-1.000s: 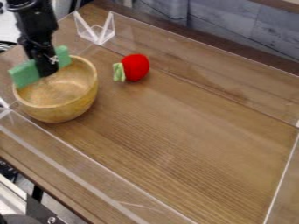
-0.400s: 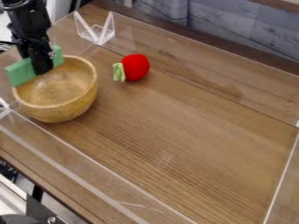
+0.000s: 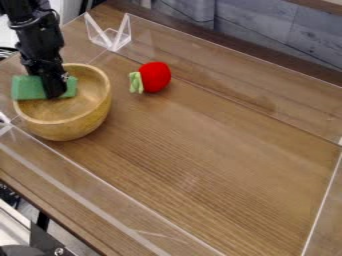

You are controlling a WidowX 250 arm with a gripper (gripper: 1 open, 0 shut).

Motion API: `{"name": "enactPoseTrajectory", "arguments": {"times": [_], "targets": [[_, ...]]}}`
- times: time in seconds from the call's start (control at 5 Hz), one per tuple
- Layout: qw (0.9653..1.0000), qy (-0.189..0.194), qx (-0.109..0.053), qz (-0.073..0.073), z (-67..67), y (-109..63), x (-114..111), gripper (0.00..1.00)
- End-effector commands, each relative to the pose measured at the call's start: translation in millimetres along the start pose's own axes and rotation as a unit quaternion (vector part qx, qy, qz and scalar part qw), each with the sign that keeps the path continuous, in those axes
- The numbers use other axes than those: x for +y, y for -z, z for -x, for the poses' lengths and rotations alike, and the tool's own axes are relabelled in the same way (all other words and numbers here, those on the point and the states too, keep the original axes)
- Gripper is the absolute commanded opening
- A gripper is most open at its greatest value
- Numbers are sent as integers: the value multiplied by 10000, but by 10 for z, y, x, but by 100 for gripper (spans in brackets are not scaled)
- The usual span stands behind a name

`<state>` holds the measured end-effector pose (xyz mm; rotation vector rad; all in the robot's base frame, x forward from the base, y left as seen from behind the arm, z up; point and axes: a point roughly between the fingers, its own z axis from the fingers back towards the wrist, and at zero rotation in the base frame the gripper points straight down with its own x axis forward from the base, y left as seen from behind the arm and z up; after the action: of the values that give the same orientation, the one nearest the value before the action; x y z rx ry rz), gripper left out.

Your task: Put the green stick in the brown bowl

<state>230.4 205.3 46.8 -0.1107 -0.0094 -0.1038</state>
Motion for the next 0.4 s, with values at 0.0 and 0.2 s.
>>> {"name": "enactPoseTrajectory", "arguments": {"times": [0.0, 0.2], "targets": [[9985, 537, -70, -43, -28, -130, 5, 100], [9947, 1020, -84, 49, -42, -203, -41, 100]]}}
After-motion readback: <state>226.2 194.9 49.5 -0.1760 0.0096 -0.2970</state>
